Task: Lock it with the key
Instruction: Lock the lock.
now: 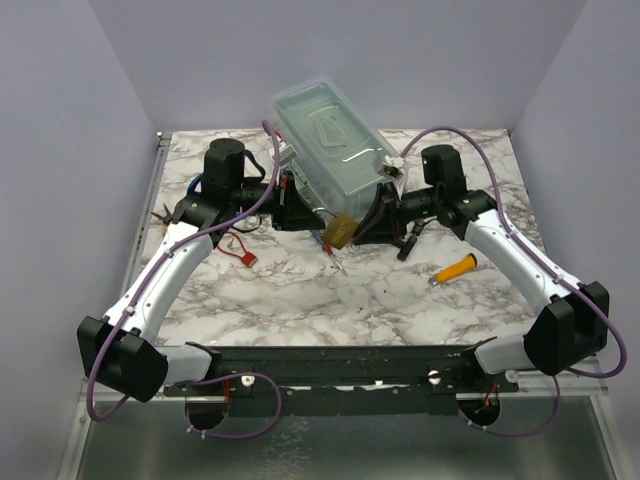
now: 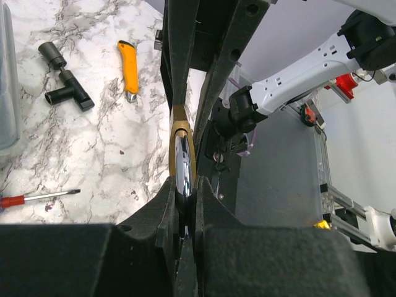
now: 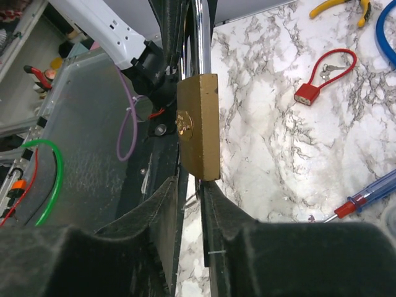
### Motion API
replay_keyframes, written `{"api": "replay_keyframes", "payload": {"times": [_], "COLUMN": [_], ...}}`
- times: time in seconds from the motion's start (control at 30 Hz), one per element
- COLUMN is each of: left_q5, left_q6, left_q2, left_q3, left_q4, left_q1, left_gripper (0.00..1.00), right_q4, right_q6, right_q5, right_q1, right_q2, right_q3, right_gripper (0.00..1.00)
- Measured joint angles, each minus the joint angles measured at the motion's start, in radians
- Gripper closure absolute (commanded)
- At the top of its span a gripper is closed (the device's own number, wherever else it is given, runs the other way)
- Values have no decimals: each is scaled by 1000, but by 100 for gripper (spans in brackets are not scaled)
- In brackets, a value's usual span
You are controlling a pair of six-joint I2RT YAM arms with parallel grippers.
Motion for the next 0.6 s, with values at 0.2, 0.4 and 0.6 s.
{"api": "replay_keyframes", "payload": {"times": [0.2, 0.4, 0.6], "left_q5": [3, 10, 10], "left_q6": [-13, -28, -36], "left_q2": [-2, -10, -13], "left_q3": [0, 0, -2], "left_q4": [1, 14, 27], "left_q1": [6, 13, 14], "left_gripper": [100, 100, 100], "right_q4": [25, 47, 98], "right_q6": [20, 39, 89], "right_q5": [-11, -14, -17], "right_q1": [0, 0, 0], "right_q2": [2, 2, 2], "right_q3": [-27, -40, -41], "right_gripper": [77, 83, 91]}}
